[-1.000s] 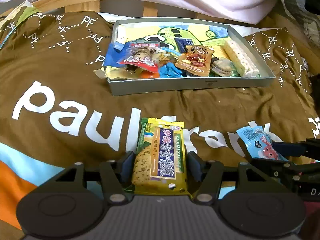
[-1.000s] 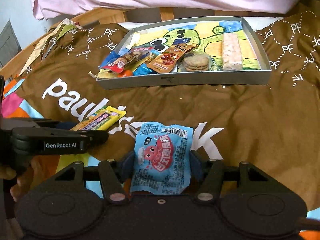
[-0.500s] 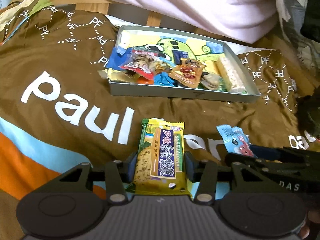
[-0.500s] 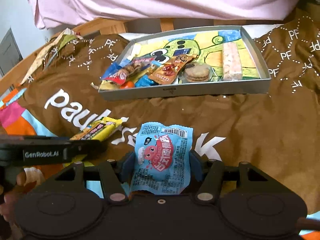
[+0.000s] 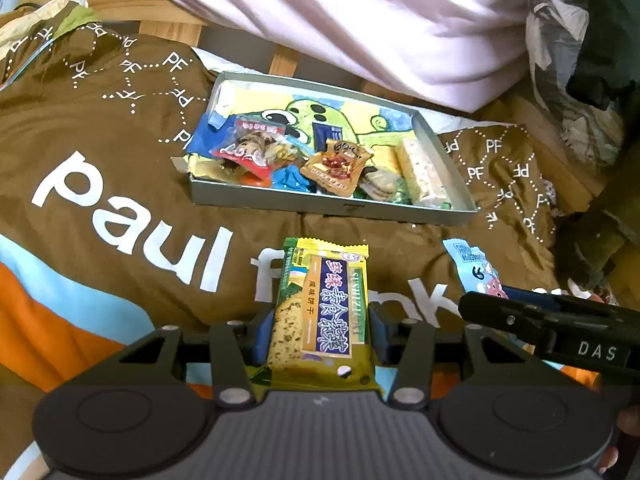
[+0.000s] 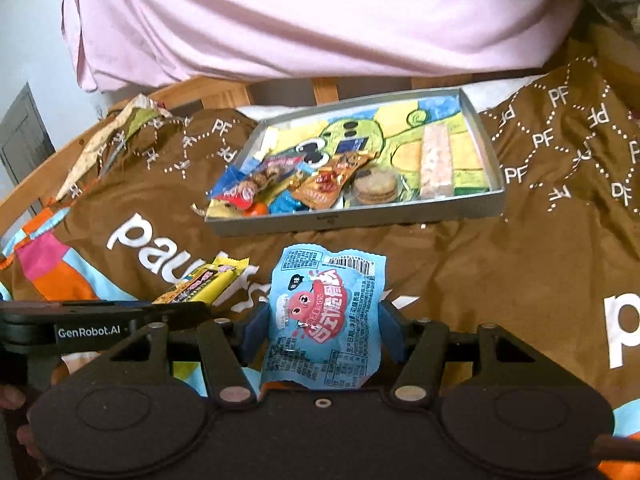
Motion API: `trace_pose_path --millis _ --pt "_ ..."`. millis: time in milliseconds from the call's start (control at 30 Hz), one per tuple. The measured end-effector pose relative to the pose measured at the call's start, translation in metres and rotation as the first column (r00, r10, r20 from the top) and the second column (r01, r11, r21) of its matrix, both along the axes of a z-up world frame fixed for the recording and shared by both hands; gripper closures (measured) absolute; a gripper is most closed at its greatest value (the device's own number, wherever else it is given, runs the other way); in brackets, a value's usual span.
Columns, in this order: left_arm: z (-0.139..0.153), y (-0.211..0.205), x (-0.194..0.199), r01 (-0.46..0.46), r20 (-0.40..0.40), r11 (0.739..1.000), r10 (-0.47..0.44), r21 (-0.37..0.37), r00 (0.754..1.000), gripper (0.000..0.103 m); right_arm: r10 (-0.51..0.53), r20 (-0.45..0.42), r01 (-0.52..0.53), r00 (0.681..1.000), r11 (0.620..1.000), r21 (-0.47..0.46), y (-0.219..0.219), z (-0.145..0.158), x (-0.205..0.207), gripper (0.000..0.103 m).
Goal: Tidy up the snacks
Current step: 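Carry the yellow biscuit packet and blue candy packet into the tray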
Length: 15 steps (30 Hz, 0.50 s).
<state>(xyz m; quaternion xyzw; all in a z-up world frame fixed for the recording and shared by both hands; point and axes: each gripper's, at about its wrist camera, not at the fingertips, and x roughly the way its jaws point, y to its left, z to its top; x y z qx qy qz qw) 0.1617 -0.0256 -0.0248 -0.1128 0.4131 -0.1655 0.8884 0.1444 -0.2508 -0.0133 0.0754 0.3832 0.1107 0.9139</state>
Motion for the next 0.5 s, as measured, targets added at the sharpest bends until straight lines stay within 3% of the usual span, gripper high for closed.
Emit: trace_pose_path --millis 233,500 --pt "0.008 0.003 -0.002 -0.017 0.043 0.999 0.018 -0.036 0.999 0.051 0.043 0.039 -0.043 0.998 0.999 -0.004 -0.006 0.017 0.002 0.042" --pt "0.022 0.005 0.015 -0.068 0.074 0.996 0.073 -0.061 0.995 0.051 0.103 0.117 -0.095 0.988 0.992 -0.079 -0.012 0.028 0.022 0.042"
